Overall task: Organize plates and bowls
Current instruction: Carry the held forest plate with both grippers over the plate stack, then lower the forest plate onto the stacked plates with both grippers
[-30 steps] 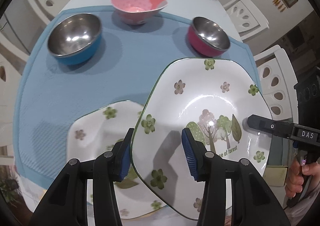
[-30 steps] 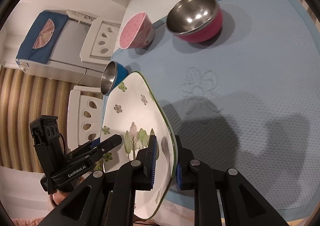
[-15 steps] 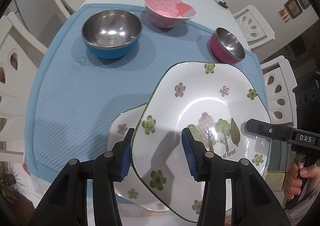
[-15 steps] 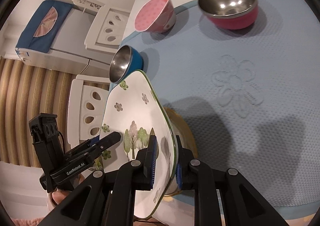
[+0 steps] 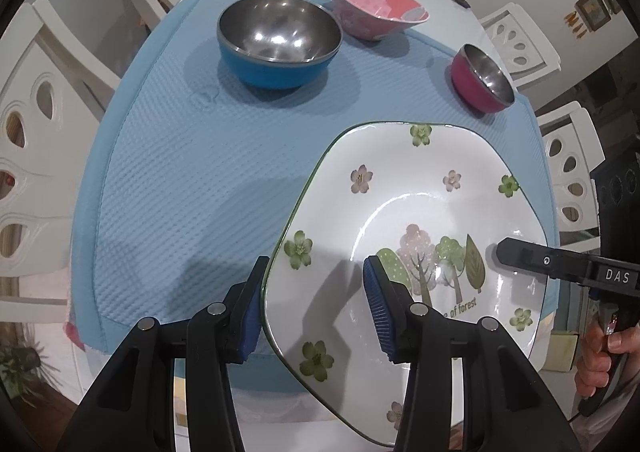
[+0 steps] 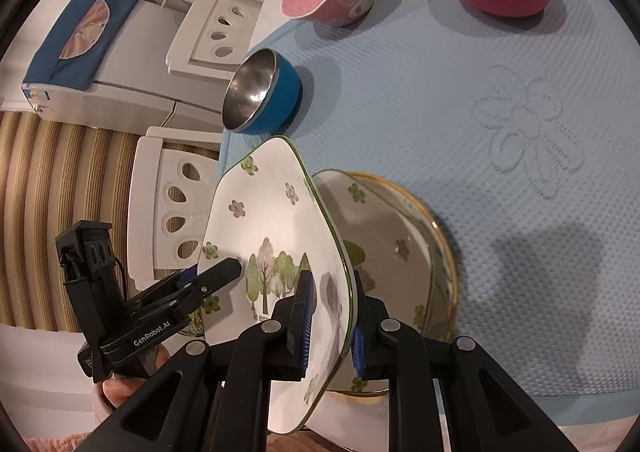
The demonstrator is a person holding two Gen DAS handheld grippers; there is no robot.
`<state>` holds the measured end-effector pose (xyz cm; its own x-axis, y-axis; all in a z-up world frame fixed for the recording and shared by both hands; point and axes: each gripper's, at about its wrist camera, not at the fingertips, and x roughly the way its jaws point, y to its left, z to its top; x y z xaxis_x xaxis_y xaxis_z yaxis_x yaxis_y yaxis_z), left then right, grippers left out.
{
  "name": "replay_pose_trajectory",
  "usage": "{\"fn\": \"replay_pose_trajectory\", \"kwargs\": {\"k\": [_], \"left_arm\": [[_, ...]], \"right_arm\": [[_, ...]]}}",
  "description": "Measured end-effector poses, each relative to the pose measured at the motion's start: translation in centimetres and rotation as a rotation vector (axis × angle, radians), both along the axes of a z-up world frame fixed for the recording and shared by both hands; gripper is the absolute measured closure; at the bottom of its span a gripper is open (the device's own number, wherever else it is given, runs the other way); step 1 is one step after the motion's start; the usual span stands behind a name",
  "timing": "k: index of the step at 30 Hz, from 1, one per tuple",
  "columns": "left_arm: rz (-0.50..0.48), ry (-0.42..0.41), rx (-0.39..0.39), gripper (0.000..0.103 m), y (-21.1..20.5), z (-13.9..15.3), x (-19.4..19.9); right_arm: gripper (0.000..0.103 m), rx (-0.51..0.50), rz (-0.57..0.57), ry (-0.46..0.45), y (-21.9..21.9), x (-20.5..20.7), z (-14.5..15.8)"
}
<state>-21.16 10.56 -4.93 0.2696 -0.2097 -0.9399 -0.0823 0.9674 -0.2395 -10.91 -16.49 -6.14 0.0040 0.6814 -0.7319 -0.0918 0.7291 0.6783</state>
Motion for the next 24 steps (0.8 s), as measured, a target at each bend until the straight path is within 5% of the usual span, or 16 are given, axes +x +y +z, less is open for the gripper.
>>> {"fn": "replay_pose_trajectory", "kwargs": {"k": [24], "left_arm": [[-0.058,0.027,0.057,0.06,-0.8,-2.8,-0.9]], "right_arm": [[0.086,-0.041,-0.066,0.018,0.2,-1.7,-2.1]]}}
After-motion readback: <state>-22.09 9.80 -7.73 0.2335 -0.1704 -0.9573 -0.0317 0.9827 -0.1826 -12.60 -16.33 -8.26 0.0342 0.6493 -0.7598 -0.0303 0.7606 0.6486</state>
